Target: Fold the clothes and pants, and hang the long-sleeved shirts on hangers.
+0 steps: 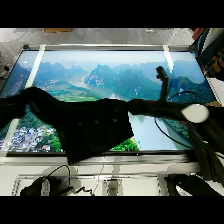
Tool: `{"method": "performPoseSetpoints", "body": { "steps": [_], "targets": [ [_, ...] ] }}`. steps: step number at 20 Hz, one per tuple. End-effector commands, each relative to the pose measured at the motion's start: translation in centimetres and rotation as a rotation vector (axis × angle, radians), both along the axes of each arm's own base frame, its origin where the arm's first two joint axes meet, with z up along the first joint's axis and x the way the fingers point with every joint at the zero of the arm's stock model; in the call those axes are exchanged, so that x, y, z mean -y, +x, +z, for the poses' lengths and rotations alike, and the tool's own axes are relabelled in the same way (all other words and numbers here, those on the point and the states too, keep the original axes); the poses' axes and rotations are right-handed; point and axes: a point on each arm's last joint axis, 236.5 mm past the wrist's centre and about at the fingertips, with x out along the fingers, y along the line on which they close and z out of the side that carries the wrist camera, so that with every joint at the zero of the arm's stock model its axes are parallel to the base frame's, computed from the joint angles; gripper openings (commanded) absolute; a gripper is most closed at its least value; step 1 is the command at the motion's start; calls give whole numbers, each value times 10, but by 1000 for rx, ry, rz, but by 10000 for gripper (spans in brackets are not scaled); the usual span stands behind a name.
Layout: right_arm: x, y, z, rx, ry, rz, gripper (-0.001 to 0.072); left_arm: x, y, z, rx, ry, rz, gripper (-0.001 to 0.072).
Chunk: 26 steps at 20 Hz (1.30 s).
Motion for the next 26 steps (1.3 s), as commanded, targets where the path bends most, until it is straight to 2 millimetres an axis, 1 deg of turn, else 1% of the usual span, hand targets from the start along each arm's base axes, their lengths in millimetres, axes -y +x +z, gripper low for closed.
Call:
{"method": "performPoseSetpoints", "body": {
  "steps": [1, 2, 3, 4, 5, 6, 7, 8, 9, 10, 11, 12, 13, 15, 17, 19, 22, 23, 24, 25, 26],
  "targets": [
    [20, 74, -60, -1, -39, -225, 27, 22, 30, -90, -257, -115, -126, 5],
    [28, 86, -78, -28, -52, -261, 27, 35, 37, -108, -312, -132, -167, 5],
    [36, 92, -94, -75, -61, -282, 26, 54, 39, -127, -379, -156, -223, 5],
    [45, 90, -108, -132, -74, -279, 26, 77, 33, -146, -472, -192, -291, 5],
    [54, 84, -116, -182, -85, -261, 26, 93, 20, -164, -564, -191, -352, 5],
    [63, 74, -123, -235, -104, -230, 26, 102, 6, -184, -656, -159, -394, 5],
    [75, 61, -133, -290, -149, -187, 26, 102, -9, -204, -752, -106, -402, 5],
    [91, 48, -145, -336, -222, -143, 26, 96, -20, -221, -838, -57, -381, 5],
    [110, 32, -158, -385, -311, -102, 26, 91, -31, -232, -911, -32, -359, 5],
    [129, 20, -169, -423, -388, -79, 27, 91, -43, -238, -980, -32, -353, 5],
    [149, 13, -179, -444, -471, -68, 26, 95, -55, -240, -1029, -43, -371, 6],
    [164, 10, -184, -450, -526, -68, 27, 101, -65, -243, -1060, -43, -394, 6],
    [171, 7, -187, -458, -556, -66, 26, 108, -73, -248, -1081, -38, -414, 6],
    [171, 3, -188, -470, -566, -52, 27, 119, -84, -259, -1106, -22, -437, 6],
    [168, 0, -189, -473, -574, -35, 27, 128, -91, -273, -1122, -19, -422, 6],
    [168, -10, -197, -502, -585, -17, 27, 134, -91, -284, -1100, 2, -409, 7],
    [171, -40, -216, -593, -608, 25, 28, 141, -81, -291, -1035, 28, -387, 20],
    [171, -49, -220, -622, -607, 39, 27, 143, -77, -290, -1016, 33, -383, 50],
    [170, -59, -223, -656, -607, 58, 28, 145, -75, -290, -1006, 29, -382, 214],
    [171, -65, -223, -676, -610, 74, 55, 145, -74, -289, -1003, 25, -379, 543],
    [170, -69, -222, -688, -611, 83, 193, 145, -73, -289, -999, 26, -377, 698]
  ]
}}
